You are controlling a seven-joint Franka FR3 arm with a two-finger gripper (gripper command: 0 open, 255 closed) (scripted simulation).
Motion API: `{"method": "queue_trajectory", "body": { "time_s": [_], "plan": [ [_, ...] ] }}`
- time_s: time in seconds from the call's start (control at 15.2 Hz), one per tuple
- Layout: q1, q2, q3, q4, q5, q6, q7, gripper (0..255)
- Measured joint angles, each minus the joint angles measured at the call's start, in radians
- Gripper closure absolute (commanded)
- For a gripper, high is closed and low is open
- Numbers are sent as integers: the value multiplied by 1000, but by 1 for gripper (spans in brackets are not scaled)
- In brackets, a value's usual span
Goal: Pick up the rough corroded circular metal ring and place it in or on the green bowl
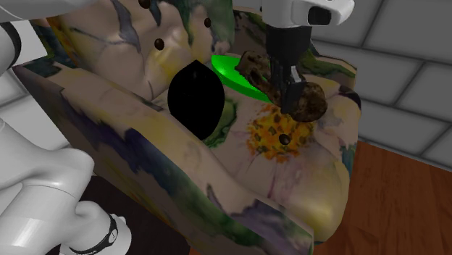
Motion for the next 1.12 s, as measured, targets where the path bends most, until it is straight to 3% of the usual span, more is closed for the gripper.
{"method": "queue_trajectory", "body": {
  "time_s": [0.4,1.12],
  "plan": [
    [15,38,22,107,-12,-73,33,255],
    [163,218,171,308,-104,-131,314,255]
  ]
}}
